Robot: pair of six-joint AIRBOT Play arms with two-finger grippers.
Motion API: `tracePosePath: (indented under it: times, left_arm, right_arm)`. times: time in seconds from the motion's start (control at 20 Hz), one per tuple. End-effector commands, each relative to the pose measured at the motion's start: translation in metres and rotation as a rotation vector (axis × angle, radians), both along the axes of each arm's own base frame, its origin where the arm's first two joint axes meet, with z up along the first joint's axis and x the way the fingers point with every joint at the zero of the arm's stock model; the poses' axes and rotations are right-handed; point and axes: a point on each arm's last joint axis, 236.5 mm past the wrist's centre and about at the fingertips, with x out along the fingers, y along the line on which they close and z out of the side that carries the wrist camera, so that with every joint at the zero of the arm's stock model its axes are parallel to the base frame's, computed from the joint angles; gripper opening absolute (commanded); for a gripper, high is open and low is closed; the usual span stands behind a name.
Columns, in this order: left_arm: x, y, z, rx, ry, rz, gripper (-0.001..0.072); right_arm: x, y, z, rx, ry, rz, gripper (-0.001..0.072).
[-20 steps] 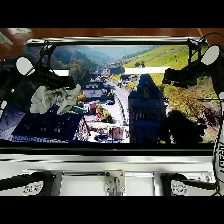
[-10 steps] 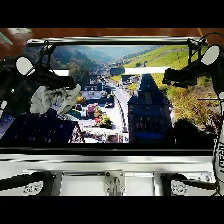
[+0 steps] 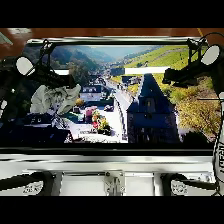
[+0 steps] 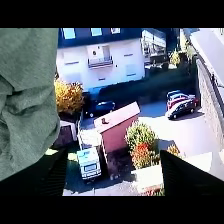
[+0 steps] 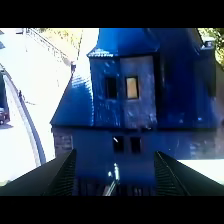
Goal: Fold the shirts.
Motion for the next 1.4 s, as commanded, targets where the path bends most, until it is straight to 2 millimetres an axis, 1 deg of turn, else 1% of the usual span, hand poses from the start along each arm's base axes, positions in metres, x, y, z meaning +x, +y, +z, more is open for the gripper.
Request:
tracePosePath:
  times: [0.0,0.05,0.1,0.15,0.2,0.25,0.3,0.35,0.4,0.45,0.5,0.65,0.75,0.85,0.95,1.0,1.1,1.15,1.2,1.25,1.3,1.35]
  left_arm:
    - [0.011,-0.004,0.006,-0.022,-0.05,0.009,0.0719]
    - [0.011,-0.002,0.003,-0.009,-0.046,0.009,0.0719]
    - [0.017,0.011,0.0,0.024,-0.05,0.044,0.0719]
    - [0.025,0.036,-0.003,0.055,-0.044,0.137,0.072]
    - [0.034,0.065,-0.004,0.069,-0.043,0.239,0.072]
    - [0.043,0.097,-0.003,0.069,-0.05,0.33,0.072]
    - [0.05,0.127,-0.006,0.072,-0.044,0.39,0.072]
    - [0.051,0.154,-0.016,0.089,-0.009,0.427,0.072]
    - [0.047,0.177,-0.035,0.111,0.054,0.453,0.072]
    - [0.041,0.193,-0.056,0.117,0.124,0.475,0.072]
    - [0.037,0.202,-0.08,0.103,0.193,0.499,0.072]
    - [0.037,0.209,-0.136,0.059,0.308,0.526,0.072]
    - [0.043,0.208,-0.164,0.059,0.332,0.526,0.072]
    - [0.051,0.206,-0.183,0.051,0.329,0.526,0.0719]
    - [0.064,0.2,-0.19,0.008,0.297,0.539,0.0713]
    - [0.071,0.198,-0.189,-0.016,0.273,0.545,0.0579]
    - [0.077,0.191,-0.183,-0.059,0.252,0.552,0.0135]
    - [0.079,0.186,-0.176,-0.072,0.248,0.528,0.0037]
    - [0.08,0.181,-0.164,-0.075,0.23,0.503,0.0037]
    - [0.082,0.175,-0.144,-0.066,0.193,0.471,0.0036]
    - [0.084,0.166,-0.119,-0.053,0.141,0.424,0.0036]
    - [0.085,0.155,-0.089,-0.039,0.076,0.369,0.0036]
  right_arm:
    - [0.001,0.0,0.0,-0.003,-0.003,0.006,0.0597]
    - [0.004,0.0,0.001,-0.009,-0.019,0.019,0.0597]
    - [0.006,0.0,0.002,-0.014,-0.034,0.031,0.0597]
    - [0.007,0.0,0.003,-0.019,-0.038,0.04,0.0597]
    - [0.007,0.0,0.003,-0.02,-0.04,0.043,0.0597]
    - [0.006,0.0,0.002,-0.021,-0.035,0.043,0.0597]
    - [0.005,-0.001,0.002,-0.024,-0.031,0.044,0.0597]
    - [0.005,-0.001,0.001,-0.024,-0.029,0.044,0.0597]
    - [0.005,-0.001,0.001,-0.023,-0.03,0.044,0.0597]
    - [0.005,0.0,0.001,-0.022,-0.03,0.044,0.0597]
    - [0.004,0.0,0.001,-0.022,-0.026,0.045,0.0597]
    - [0.003,0.0,-0.003,-0.021,-0.011,0.046,0.0597]
    - [0.004,0.002,-0.007,-0.01,-0.002,0.046,0.0597]
    - [0.005,0.005,-0.013,0.002,0.013,0.048,0.0597]
    - [0.005,0.008,-0.019,0.017,0.03,0.051,0.0597]
    - [0.005,0.011,-0.022,0.031,0.042,0.053,0.0597]
    - [0.004,0.017,-0.028,0.058,0.065,0.059,0.0597]
    - [0.003,0.019,-0.03,0.066,0.076,0.061,0.0597]
    - [0.002,0.019,-0.032,0.065,0.082,0.063,0.0597]
    - [0.003,0.018,-0.032,0.06,0.08,0.066,0.0597]
    - [0.004,0.018,-0.032,0.055,0.073,0.077,0.0597]
    - [0.004,0.018,-0.032,0.049,0.067,0.092,0.0597]
